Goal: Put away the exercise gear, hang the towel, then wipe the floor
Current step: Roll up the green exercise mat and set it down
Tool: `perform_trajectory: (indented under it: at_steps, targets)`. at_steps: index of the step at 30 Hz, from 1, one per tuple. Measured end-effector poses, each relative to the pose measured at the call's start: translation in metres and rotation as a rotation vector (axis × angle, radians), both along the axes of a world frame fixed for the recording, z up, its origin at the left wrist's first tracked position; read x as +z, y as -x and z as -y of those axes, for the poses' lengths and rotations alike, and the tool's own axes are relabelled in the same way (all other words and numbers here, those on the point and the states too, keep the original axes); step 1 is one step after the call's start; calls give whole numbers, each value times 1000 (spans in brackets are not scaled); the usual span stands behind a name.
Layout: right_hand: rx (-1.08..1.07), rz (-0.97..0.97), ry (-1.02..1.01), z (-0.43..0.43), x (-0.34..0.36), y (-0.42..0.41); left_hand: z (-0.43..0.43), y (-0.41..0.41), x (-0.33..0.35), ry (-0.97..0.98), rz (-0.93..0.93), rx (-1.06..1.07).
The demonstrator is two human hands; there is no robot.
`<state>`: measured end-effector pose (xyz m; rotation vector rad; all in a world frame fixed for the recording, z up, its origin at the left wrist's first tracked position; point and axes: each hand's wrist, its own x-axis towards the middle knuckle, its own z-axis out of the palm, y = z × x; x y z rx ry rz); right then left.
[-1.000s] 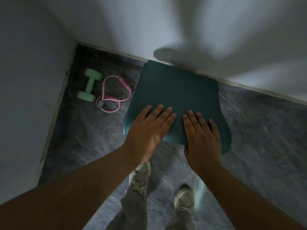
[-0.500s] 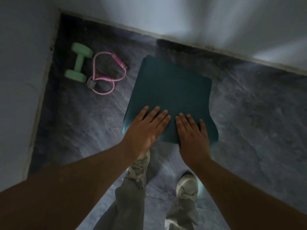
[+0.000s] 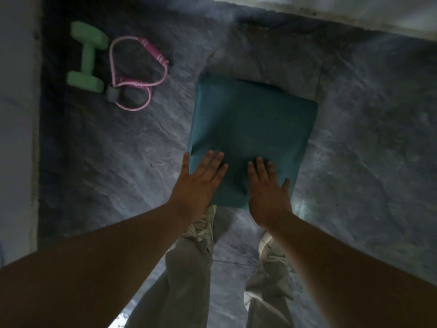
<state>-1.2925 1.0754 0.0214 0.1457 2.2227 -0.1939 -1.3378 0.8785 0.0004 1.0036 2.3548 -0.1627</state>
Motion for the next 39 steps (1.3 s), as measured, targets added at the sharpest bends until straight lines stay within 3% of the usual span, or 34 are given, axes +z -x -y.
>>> perform_trajectory:
  at_steps: [6, 16, 20, 28, 39]
  targets:
    - [-27, -9, -1, 9, -20, -16, -7, -15, -17, -13, -54, -147]
    - [93, -92, -130, 15, -55, -17, -6, -1, -39, 44, -56, -130]
    - [84, -192, -141, 12, -57, 9, -7, 36, -39, 8, -100, -62]
    - [150, -278, -175, -8, -58, 75, -36, 89, -38, 128, -134, 71]
    - [-20, -257, 8, -29, -21, 43, -57, 43, -6, 178, -70, 111]
